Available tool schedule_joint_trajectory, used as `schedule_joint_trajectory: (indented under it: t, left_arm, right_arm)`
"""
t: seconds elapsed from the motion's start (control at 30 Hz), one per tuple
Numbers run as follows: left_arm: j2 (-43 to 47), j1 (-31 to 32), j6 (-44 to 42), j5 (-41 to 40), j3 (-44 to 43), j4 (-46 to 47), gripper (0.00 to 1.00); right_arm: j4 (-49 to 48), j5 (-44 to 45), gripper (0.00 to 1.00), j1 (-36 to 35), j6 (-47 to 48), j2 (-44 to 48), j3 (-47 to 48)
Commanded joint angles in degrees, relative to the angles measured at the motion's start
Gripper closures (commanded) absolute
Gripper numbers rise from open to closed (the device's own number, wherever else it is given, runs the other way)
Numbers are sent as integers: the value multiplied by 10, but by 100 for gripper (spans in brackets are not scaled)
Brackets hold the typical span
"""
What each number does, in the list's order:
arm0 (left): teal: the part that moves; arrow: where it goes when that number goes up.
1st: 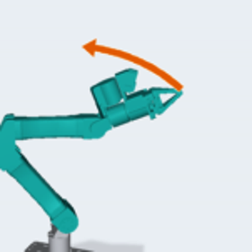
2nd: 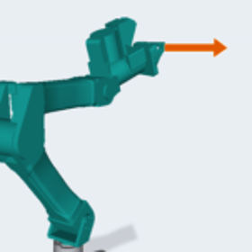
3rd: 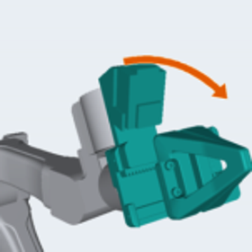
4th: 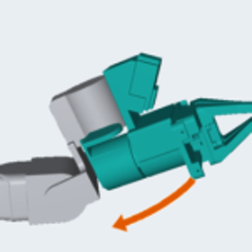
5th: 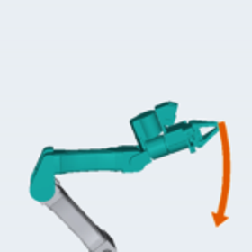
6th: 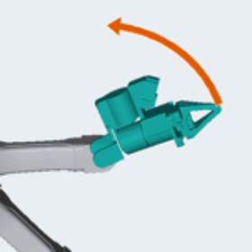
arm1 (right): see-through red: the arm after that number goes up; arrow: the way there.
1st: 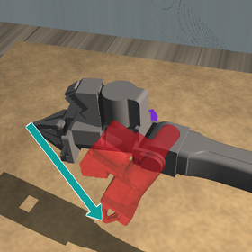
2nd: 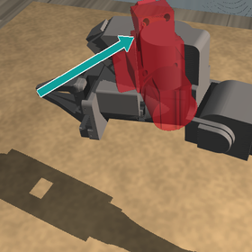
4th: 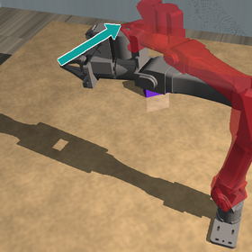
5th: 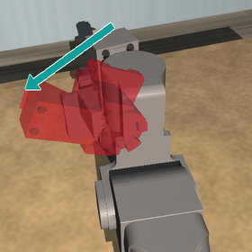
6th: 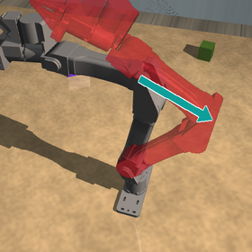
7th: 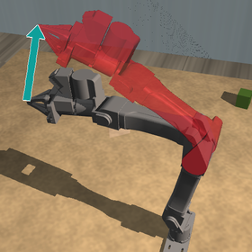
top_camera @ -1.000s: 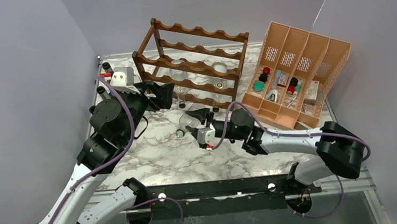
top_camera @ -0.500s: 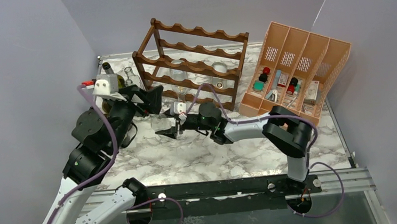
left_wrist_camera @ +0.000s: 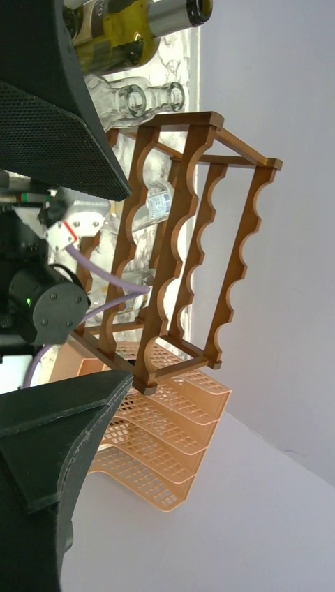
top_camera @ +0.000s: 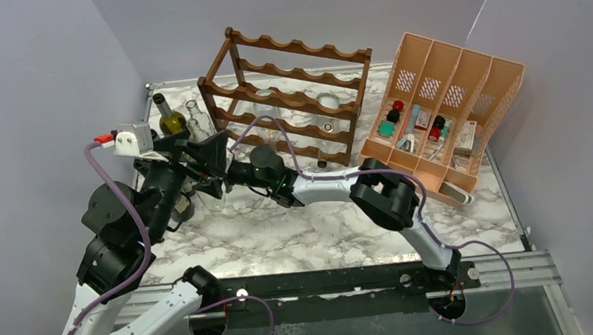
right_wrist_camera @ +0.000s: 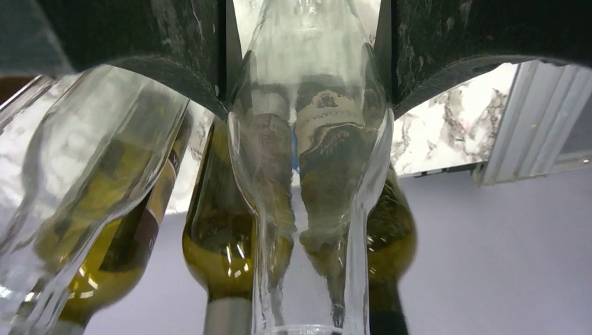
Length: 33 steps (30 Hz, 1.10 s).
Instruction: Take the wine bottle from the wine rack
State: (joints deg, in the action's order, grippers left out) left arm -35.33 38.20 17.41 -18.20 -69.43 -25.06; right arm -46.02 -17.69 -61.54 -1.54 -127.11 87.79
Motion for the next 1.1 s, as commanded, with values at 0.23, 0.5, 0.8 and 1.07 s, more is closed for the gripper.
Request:
schedule_joint_trajectory:
  t: [0.23,0.5,0.8,1.07]
  left_arm:
    - [13,-3,17,17,12,-8,4]
    - [30,-3,18,11,23,-10,4]
    - [29,-3,18,-3,36,-13,5]
    - [15,-3,7,-5,39,-3,5]
  right_arm:
    - [56,101,44,-11,16,-91,132]
    - [56,109,29,-11,18,-96,119]
    - [122,151,0,-14,9,-9,74]
    - [129,158,0,-19,-27,210,-211]
